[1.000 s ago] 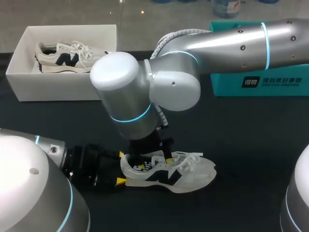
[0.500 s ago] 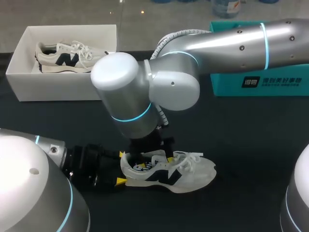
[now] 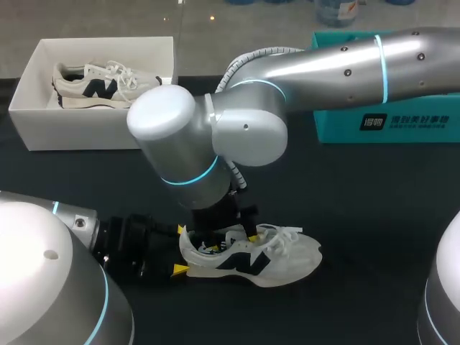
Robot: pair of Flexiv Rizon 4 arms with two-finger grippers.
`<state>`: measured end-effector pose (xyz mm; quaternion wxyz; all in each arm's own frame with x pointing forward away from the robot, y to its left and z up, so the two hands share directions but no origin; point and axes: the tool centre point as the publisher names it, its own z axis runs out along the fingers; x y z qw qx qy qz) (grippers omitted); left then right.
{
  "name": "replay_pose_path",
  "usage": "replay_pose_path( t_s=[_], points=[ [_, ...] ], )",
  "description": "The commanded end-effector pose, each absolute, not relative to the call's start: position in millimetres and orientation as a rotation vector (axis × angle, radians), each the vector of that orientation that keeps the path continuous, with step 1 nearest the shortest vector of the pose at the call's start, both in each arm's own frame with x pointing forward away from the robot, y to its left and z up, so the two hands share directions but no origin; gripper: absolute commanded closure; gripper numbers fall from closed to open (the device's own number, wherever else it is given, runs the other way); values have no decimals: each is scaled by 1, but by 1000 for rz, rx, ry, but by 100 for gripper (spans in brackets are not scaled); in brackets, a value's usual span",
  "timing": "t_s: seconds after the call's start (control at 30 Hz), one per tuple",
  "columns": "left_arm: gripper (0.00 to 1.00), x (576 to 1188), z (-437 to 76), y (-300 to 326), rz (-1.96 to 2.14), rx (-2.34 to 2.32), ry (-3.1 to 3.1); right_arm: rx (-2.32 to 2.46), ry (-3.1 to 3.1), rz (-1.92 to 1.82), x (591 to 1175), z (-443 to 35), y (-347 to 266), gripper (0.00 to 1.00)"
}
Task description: Take the shoe out of the shoebox, open the shoe tongue, remove and reinsert the insole, then place the shoe into the shoebox
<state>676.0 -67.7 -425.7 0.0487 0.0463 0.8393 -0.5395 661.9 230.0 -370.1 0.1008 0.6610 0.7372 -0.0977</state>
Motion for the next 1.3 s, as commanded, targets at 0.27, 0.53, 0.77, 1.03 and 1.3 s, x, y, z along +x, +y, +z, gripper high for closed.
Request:
replay_pose_path(
  t_s=[0.27,0.53,0.77,1.03,1.3],
  points=[
    [100,676,-429,-68,-1641,143,2560,2319,1717,-229,655,-378,229,66],
    [100,676,-429,-68,-1641,143,2560,2323,1688,-215,651,-369,221,100],
    [100,676,-429,-68,-1641,143,2560,2305,1644,-197,649,-347,213,100],
    [100,676,-429,-68,-1641,143,2560,2315,1587,-195,645,-331,196,100],
    [100,676,-429,-68,-1641,143,2560,2336,1542,-178,640,-318,180,100]
  ],
)
